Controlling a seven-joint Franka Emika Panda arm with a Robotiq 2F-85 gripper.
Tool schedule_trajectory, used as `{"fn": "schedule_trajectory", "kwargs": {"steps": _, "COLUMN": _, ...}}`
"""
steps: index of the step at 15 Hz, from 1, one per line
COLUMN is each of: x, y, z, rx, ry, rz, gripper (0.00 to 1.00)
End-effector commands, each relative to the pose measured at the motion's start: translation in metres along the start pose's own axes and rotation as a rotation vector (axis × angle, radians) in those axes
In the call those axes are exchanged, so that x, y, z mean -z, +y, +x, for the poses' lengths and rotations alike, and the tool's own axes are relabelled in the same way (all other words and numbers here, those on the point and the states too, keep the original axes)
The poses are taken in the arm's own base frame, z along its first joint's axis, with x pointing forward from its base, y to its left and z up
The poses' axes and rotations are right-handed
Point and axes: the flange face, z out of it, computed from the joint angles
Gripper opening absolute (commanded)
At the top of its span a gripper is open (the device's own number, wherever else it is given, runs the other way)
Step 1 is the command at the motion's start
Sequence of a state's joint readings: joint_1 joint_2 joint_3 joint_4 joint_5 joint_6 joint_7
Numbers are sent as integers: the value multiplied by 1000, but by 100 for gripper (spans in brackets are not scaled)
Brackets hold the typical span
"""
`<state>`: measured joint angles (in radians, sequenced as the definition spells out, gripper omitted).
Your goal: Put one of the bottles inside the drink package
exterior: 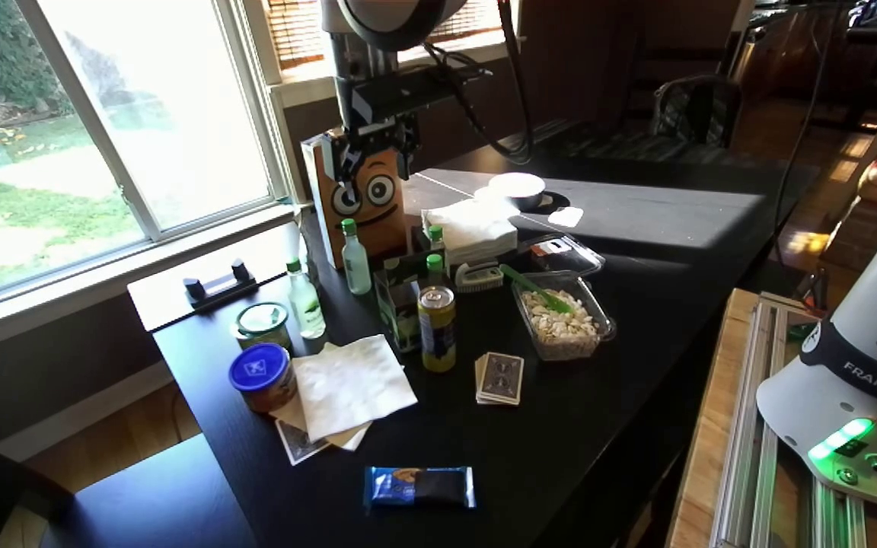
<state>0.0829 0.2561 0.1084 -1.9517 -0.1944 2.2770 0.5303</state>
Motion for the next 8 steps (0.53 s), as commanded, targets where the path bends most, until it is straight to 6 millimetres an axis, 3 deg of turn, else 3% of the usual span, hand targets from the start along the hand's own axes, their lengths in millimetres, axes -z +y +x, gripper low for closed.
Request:
{"fn": "schedule_trajectory", "kwargs": {"steps": 1, "x": -5, "y": 1, "z": 1, "rx": -1, "ry": -5, "rz": -2, "gripper": 100}}
{"fn": "schedule_trajectory", "kwargs": {"steps": 8, "x": 9, "y": -1, "z": -2, "rx": 5, "ry": 14, "rz": 4, "gripper": 100}}
